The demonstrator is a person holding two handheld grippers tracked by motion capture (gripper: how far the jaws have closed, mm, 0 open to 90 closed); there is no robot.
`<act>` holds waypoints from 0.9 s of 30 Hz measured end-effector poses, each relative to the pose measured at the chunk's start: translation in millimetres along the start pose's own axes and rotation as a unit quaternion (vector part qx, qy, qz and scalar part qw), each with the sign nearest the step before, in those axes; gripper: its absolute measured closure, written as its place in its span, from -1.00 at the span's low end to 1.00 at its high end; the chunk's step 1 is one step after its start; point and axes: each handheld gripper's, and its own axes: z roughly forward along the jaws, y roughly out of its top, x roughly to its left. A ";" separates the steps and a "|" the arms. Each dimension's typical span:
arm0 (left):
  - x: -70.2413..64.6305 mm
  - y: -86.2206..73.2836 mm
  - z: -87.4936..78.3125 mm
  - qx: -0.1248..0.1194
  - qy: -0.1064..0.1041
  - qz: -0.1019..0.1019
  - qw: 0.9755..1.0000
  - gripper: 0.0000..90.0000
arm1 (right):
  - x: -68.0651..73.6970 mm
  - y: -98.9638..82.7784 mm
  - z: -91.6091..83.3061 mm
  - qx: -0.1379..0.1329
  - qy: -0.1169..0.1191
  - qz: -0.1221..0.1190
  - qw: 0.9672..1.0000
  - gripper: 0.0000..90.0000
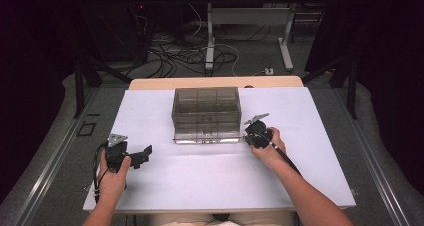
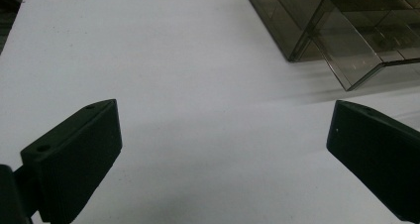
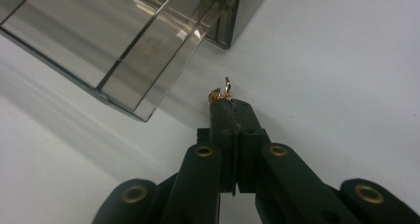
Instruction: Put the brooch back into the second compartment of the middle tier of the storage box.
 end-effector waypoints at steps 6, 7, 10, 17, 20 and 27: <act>-0.5 -0.3 0.8 -0.002 0.000 -0.002 1.000 -0.98 | -0.4 0.9 -2.8 -0.006 0.011 0.023 1.000 1.00; -0.5 -0.3 0.8 -0.002 0.000 -0.002 1.000 -0.98 | -0.5 1.1 -2.8 -0.006 0.016 0.030 0.999 0.99; -0.3 -0.3 0.6 -0.002 0.001 -0.001 1.000 -0.98 | -2.2 1.3 -3.6 -0.007 0.019 0.043 0.999 1.00; -0.6 -0.3 0.8 -0.002 -0.001 -0.003 1.000 -0.98 | -5.4 1.5 -5.7 -0.015 0.031 0.075 0.997 1.00; -0.2 -0.1 0.5 -0.002 0.001 0.000 1.000 -0.98 | -7.1 1.3 -6.7 -0.018 0.035 0.084 0.996 1.00; -0.4 0.0 0.3 0.001 -0.002 -0.002 1.000 -0.98 | -8.2 1.6 -9.2 -0.025 0.043 0.105 0.993 1.00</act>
